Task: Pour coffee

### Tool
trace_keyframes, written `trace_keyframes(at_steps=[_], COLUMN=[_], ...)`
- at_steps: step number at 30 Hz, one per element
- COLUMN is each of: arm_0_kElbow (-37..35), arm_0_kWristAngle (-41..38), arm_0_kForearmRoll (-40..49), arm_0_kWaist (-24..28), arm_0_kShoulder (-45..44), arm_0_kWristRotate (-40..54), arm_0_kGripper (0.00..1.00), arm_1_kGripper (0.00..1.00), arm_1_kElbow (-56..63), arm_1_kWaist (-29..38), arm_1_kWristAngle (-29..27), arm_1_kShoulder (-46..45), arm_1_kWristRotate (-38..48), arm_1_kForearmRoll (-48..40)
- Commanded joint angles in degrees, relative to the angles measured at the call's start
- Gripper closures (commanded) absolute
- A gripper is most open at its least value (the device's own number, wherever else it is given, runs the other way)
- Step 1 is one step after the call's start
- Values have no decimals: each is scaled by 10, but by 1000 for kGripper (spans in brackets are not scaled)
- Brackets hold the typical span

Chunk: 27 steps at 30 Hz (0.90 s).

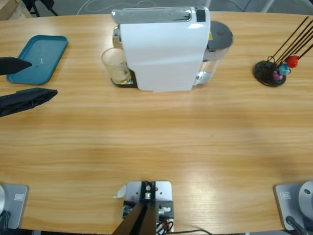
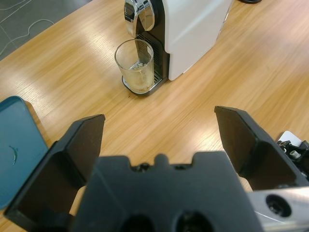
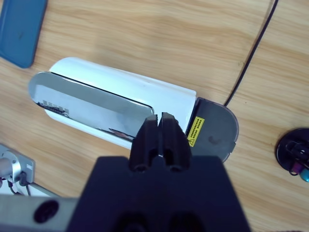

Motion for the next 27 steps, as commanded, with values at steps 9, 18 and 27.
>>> trace_keyframes(at_steps=[9,18,27], arm_0_kElbow=[27,26,29], arm_0_kWristAngle=[8,8,8], arm_0_kForearmRoll=[-7,-7,-7], arm_0_kWaist=[4,4,4], arm_0_kShoulder=[18,17,18], arm_0_kWristRotate=[-10,-10,-11], arm_0_kGripper=[0,0,0], arm_1_kGripper=[1000,1000,1000], arm_1_kElbow=[67,76,95], arm_1_kWaist=[8,9,29], arm_1_kWristAngle=[-23,-23,-36], arm_1_kShoulder=[32,33,37], arm_1_kWristRotate=[4,4,1], arm_1_kForearmRoll=[57,57,55])
